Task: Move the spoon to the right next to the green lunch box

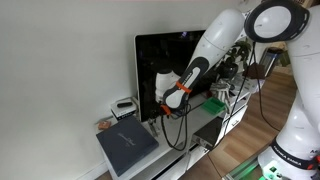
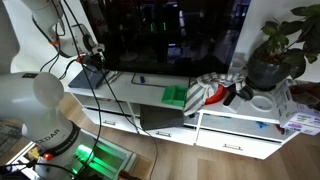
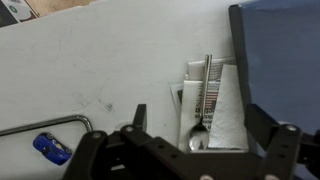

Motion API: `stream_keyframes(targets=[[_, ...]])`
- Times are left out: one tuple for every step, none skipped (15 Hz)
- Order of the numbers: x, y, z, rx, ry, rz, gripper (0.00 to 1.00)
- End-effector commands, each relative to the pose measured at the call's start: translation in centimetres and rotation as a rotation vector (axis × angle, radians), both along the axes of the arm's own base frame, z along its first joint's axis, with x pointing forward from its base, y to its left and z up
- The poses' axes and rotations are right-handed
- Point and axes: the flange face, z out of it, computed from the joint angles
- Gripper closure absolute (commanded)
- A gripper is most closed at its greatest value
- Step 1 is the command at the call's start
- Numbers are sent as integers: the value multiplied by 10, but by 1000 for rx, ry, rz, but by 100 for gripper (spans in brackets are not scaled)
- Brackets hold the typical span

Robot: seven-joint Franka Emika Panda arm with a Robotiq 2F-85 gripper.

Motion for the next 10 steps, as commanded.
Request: stream_keyframes(targets=[[-7, 14, -22, -20, -78, -17, 0], [-5, 8, -11, -13, -39, -7, 0], [-8, 11, -17, -15, -49, -8, 0], [-10, 13, -22, -17, -51, -8, 0], [-11, 14, -24, -17, -53, -7, 0], [-10, 13, -24, -17, -54, -8, 0], [-9, 12, -24, -18, -56, -10, 0], [-8, 12, -24, -18, -57, -11, 0], [-7, 11, -27, 3, -48, -4, 0], [-5, 12, -32, 13, -54, 7, 0]])
